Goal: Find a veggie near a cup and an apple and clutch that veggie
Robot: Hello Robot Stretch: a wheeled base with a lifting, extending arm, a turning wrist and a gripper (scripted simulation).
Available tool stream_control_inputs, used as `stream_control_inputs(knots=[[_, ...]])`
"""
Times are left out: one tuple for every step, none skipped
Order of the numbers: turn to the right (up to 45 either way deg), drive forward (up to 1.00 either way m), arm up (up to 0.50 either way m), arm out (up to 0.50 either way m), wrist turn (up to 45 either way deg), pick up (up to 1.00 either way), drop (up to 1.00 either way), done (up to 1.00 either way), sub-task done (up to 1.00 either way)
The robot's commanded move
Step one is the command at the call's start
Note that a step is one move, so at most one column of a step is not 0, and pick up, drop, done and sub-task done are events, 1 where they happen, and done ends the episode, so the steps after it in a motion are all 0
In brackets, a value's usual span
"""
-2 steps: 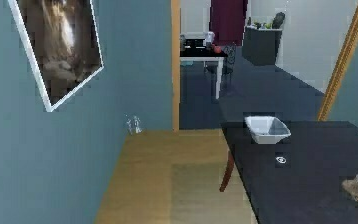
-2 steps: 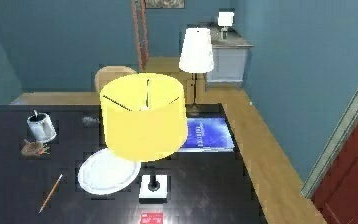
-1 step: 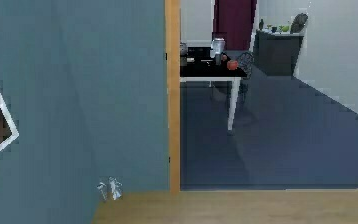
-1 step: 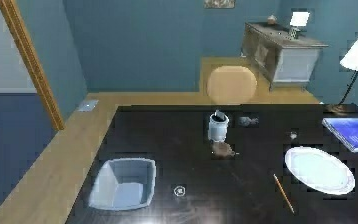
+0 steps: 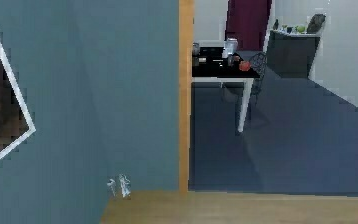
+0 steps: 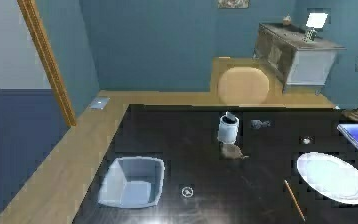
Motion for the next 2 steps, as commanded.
stream_control_inputs(knots=[[0.0,0.50,0.00,0.00,0.0,0.00,0.00,0.00,0.00],[33.0,0.00,0.00,0.00,0.0,0.00,0.00,0.00,0.00]])
